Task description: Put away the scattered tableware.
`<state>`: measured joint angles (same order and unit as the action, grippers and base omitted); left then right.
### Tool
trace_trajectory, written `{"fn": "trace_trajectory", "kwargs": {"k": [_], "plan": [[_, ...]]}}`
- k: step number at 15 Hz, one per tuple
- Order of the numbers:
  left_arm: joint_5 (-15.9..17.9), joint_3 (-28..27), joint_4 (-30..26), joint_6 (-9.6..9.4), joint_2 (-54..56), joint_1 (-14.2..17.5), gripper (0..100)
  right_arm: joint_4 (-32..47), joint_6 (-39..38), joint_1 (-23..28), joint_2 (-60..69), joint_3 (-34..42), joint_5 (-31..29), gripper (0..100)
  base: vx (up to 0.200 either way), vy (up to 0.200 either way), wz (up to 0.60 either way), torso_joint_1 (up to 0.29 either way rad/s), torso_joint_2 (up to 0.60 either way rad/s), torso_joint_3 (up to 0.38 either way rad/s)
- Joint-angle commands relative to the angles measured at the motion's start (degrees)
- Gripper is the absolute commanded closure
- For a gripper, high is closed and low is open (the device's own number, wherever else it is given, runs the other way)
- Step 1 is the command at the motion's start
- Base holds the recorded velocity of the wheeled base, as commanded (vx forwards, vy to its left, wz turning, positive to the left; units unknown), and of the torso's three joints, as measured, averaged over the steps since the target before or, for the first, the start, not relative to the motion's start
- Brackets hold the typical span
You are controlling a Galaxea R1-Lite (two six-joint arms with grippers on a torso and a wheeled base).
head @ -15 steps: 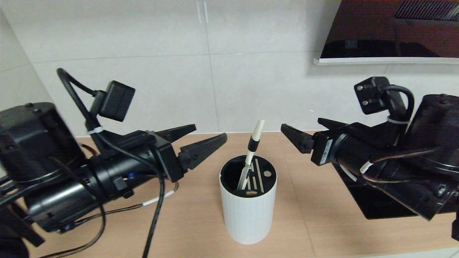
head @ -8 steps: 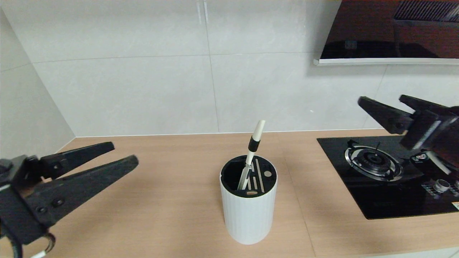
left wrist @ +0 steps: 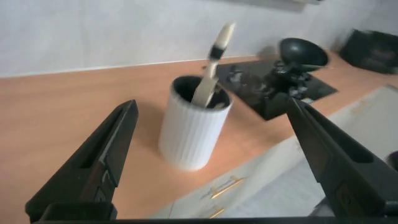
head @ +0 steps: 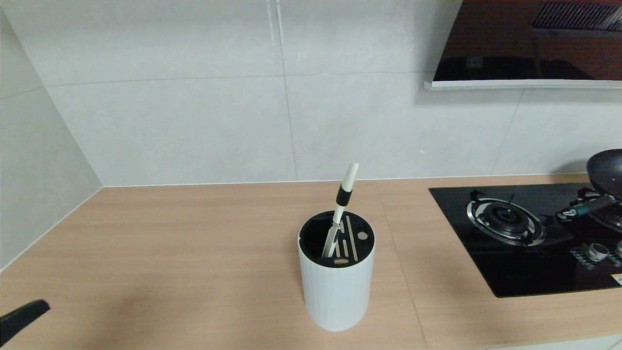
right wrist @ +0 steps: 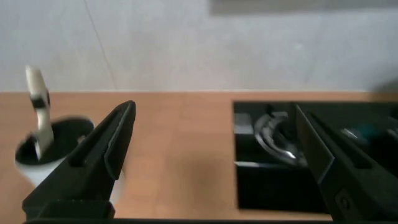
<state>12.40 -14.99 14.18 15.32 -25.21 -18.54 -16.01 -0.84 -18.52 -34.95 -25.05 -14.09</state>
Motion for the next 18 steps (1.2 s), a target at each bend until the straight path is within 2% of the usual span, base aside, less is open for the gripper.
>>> {"fn": "trace_trajectory", "kwargs": {"k": [1, 3, 5, 6, 7, 8, 9, 10, 11, 14, 15, 16, 17, 18], "plan": [[0.0, 3.7, -7.1, -0.21, 15.2, 7.3, 0, 11.8, 1.4, 8.5, 18.8, 0.8, 0.3, 0, 0.0, 0.0, 0.0, 0.0, 0.0, 0.0], [0.1, 3.9, -9.2, -0.29, 19.2, 9.5, 0, 16.6, 2.0, 11.1, 24.8, 1.8, 0.4, 0, 0.0, 0.0, 0.0, 0.0, 0.0, 0.0], [-2.5, 5.1, -8.8, -0.73, 19.8, 12.2, 0, 19.7, 2.0, 12.3, 29.2, 4.9, -0.5, 0, 0.0, 0.0, 0.0, 0.0, 0.0, 0.0], [-3.3, 6.1, -8.7, -2.58, 20.0, 14.5, 0, 18.9, 2.0, 12.3, 29.2, 6.5, -2.4, 0, 0.0, 0.0, 0.0, 0.0, 0.0, 0.0], [-2.8, 7.5, -9.2, -5.22, 22.1, 17.4, 0, 17.1, 2.0, 12.3, 29.2, 8.4, -5.5, 0, 0.0, 0.0, 0.0, 0.0, 0.0, 0.0], [-2.3, 8.9, -9.4, -6.71, 24.5, 18.5, 0, 15.6, 2.0, 12.4, 29.2, 9.8, -7.1, 0, 0.0, 0.0, 0.0, 0.0, 0.0, 0.0], [-2.8, 12.7, -8.6, -8.82, 25.2, 19.1, 0, 12.1, 2.2, 15.9, 30.3, 12.9, -7.7, 0, 0.0, 0.0, 0.0, 0.0, 0.0, 0.0], [-4.3, 15.0, -7.9, -8.73, 25.2, 19.1, 0, 11.7, 2.8, 19.0, 34.2, 15.6, -4.3, 0, 0.0, 0.0, 0.0, 0.0, 0.0, 0.0], [-4.9, 15.0, -10.4, -8.64, 25.2, 19.1, 0, 11.3, 3.4, 18.9, 35.0, 18.4, -2.8, 0, 0.0, 0.0, 0.0, 0.0, 0.0, 0.0], [-4.7, 15.0, -10.3, -9.08, 25.2, 19.1, 0, 7.7, 3.1, 18.9, 35.0, 25.1, -3.0, 0, 0.0, 0.0, 0.0, 0.0, 0.0, 0.0], [-4.1, 15.0, -10.3, -9.26, 25.2, 19.1, 0, 12.2, 2.2, 18.9, 35.0, 24.9, -1.4, 0, 0.0, 0.0, 0.0, 0.0, 0.0, 0.0], [-4.3, 15.0, -10.3, -9.52, 25.2, 19.1, 0, 13.4, 1.6, 18.9, 35.0, 24.9, -0.1, 0, 0.0, 0.0, 0.0, 0.0, 0.0, 0.0], [-5.2, 15.0, -10.5, -11.28, 25.2, 19.1, 0, 13.5, 1.5, 18.8, 35.0, 24.9, 1.5, 0, 0.0, 0.0, 0.0, 0.0, 0.0, 0.0], [-7.3, 15.0, -10.7, -14.88, 25.2, 19.1, 0, 13.5, 1.2, 18.8, 35.0, 24.9, 4.4, 0, 0.0, 0.0, 0.0, 0.0, 0.0, 0.0]]}}
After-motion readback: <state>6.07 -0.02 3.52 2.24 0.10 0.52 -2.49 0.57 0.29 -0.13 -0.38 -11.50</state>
